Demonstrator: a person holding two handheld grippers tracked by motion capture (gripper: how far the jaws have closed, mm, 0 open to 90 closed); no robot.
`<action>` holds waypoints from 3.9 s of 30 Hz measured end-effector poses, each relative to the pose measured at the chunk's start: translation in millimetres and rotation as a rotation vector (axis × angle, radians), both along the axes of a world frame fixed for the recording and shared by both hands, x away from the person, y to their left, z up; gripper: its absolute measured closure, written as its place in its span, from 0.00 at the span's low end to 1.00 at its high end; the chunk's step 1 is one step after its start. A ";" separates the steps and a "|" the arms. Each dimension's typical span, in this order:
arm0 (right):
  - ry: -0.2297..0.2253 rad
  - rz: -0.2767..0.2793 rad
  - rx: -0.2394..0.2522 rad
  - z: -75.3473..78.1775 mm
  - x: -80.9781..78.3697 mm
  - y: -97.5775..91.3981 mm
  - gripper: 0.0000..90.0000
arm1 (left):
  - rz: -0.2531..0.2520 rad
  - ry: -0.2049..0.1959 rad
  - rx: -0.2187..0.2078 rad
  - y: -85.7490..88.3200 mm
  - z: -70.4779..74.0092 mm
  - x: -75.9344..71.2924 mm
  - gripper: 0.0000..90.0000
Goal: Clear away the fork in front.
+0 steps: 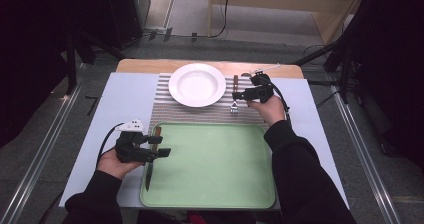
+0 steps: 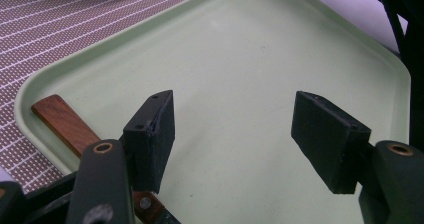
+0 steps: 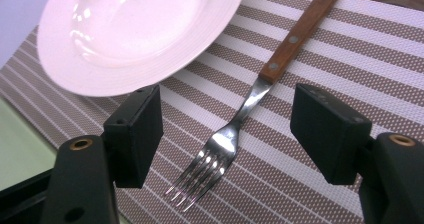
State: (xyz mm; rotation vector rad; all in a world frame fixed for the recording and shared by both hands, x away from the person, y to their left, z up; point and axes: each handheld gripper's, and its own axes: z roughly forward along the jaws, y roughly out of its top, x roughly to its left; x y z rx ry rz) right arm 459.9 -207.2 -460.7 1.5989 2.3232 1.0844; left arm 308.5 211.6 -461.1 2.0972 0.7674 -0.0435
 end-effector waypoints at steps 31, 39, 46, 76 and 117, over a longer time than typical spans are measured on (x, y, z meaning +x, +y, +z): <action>0.070 -0.109 -0.085 -13.8 42.9 16.8 0.36 | 0.002 -0.001 0.008 -0.5 0.2 0.1 0.37; 0.102 -0.112 -0.115 -18.9 50.2 22.4 0.43 | -0.002 0.000 0.010 -1.6 -0.3 -0.1 0.37; 0.121 -0.139 -0.118 -23.6 52.8 25.1 0.52 | -0.003 0.000 0.009 -1.1 -0.4 0.2 0.37; 0.122 -0.251 -0.185 -32.1 51.4 43.3 0.64 | -0.003 -0.003 0.026 -2.1 -1.2 0.1 0.37; 0.128 -0.391 -0.136 -34.6 45.5 39.7 0.84 | 0.000 -0.004 0.026 -1.0 -1.8 1.0 0.37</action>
